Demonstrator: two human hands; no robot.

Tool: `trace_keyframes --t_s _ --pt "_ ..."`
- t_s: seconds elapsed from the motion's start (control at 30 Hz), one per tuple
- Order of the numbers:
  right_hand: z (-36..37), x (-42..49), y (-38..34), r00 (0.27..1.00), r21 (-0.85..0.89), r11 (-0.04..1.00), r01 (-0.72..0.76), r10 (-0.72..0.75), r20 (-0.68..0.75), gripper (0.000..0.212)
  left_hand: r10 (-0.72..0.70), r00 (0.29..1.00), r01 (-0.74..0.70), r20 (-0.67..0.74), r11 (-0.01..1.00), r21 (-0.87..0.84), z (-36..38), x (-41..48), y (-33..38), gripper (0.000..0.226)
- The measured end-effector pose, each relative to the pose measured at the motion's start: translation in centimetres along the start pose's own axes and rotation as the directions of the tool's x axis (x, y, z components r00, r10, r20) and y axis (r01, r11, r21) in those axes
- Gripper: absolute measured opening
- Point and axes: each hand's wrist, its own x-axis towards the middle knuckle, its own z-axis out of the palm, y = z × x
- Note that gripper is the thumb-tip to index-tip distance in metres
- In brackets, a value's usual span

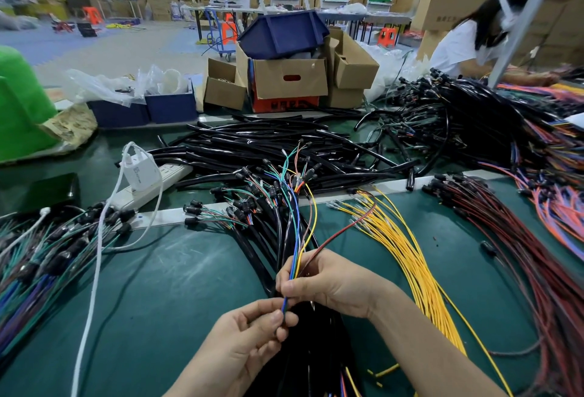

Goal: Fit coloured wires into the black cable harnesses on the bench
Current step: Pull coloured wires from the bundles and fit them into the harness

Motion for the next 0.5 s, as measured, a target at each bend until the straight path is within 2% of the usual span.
trace_keyframes --t_s 0.1,0.23,0.5 --pt "-0.29 -0.23 -0.37 1.0 -0.031 1.0 0.0 0.0 -0.01 0.013 0.029 0.997 -0.035 0.068 0.996 0.088 -0.38 -0.13 0.03 0.025" --pt "-0.39 -0.28 -0.36 1.0 -0.021 1.0 -0.002 0.002 -0.021 0.014 0.084 0.993 -0.096 0.079 0.981 0.17 -0.36 -0.31 -0.04 0.029" --pt "-0.55 -0.34 0.0 0.997 -0.03 0.999 0.018 -0.02 -0.078 0.014 0.1 0.991 -0.117 0.091 0.97 0.212 0.25 -0.69 0.15 0.025"
